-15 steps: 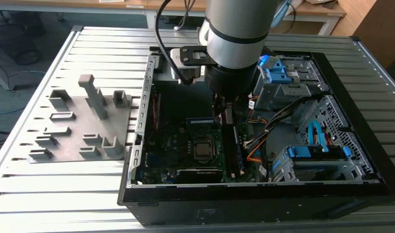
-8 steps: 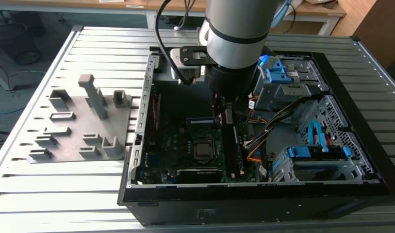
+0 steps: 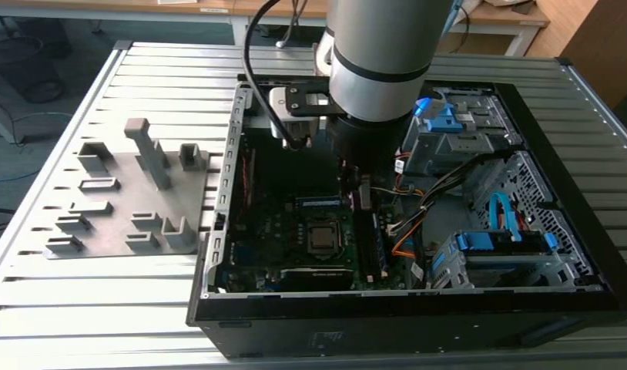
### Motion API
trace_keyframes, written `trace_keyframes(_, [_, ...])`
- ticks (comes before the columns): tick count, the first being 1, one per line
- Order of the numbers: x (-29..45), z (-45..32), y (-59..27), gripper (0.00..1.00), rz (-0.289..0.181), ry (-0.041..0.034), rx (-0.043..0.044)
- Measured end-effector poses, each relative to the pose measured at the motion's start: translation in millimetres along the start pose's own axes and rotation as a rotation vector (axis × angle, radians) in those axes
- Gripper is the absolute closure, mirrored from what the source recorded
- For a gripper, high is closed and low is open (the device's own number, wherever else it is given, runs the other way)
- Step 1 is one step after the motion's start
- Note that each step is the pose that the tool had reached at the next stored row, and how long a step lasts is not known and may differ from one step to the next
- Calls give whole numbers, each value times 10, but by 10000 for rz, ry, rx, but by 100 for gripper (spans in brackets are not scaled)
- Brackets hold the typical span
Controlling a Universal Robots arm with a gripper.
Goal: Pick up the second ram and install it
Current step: 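Insert the second ram into the second slot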
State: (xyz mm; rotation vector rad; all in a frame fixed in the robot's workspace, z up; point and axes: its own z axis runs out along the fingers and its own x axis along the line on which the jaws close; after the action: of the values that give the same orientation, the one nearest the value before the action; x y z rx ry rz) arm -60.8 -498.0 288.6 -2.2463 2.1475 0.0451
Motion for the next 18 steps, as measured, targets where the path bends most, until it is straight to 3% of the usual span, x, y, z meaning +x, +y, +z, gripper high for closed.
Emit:
trace_keyframes(10, [2,0,-1,86,45,-1,2])
trace_keyframes(18, [3,1,-1,86,791,2,35])
